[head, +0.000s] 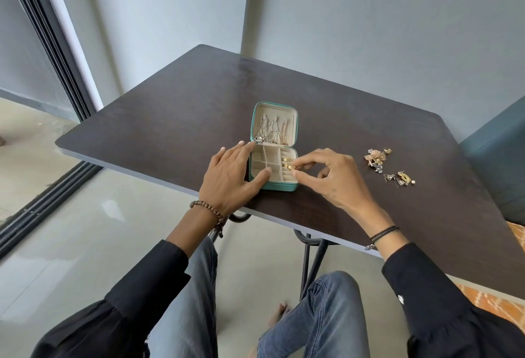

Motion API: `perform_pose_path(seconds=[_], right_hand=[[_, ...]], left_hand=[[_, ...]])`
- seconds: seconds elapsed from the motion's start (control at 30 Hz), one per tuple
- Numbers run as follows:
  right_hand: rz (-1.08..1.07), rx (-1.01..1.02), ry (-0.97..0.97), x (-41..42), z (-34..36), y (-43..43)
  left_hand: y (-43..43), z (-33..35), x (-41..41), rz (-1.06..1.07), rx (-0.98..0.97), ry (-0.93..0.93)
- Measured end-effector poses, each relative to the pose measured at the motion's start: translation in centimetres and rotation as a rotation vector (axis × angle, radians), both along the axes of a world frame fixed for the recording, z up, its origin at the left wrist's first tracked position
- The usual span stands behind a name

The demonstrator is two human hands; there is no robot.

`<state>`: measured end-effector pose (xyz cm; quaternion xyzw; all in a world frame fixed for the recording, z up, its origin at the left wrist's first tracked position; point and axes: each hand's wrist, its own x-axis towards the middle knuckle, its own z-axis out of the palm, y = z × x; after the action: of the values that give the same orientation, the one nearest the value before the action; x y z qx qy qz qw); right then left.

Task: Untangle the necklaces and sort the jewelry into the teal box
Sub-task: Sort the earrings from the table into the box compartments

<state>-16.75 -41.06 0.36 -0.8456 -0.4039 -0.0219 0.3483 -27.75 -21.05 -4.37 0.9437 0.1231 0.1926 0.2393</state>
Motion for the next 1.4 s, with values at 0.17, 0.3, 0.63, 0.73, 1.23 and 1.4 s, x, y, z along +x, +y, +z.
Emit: perform_pose_path(seconds=[0.17, 0.3, 0.63, 0.73, 1.23, 1.4], right_hand=[[0.059, -0.034, -0.096, 0.7, -0.5, 0.1], [0.055, -0.079, -0.199, 0.9, -0.8, 0.6], [0.046, -0.206, -0.303, -0.1, 0.0, 0.4], [0.051, -0.218, -0.341, -0.6, -0.2, 0.2], [-0.015, -0.099, -0.219, -1.7, -1.6, 0.3], [-0.032, -0.107, -0.212, -2.4, -1.5, 0.4]], left_hand=[[0.0, -0.2, 0.1, 0.013, 0.018, -0.004], [-0.1, -0.2, 0.0, 0.027, 0.019, -0.008], [0.0, -0.1, 0.0, 0.015, -0.017, 0.022], [0.0, 0.0, 0.0, 0.019, -0.021, 0.027], [0.0, 0.1, 0.0, 0.017, -0.045, 0.053], [0.0, 0.5, 0.0, 0.016, -0.079, 0.073]])
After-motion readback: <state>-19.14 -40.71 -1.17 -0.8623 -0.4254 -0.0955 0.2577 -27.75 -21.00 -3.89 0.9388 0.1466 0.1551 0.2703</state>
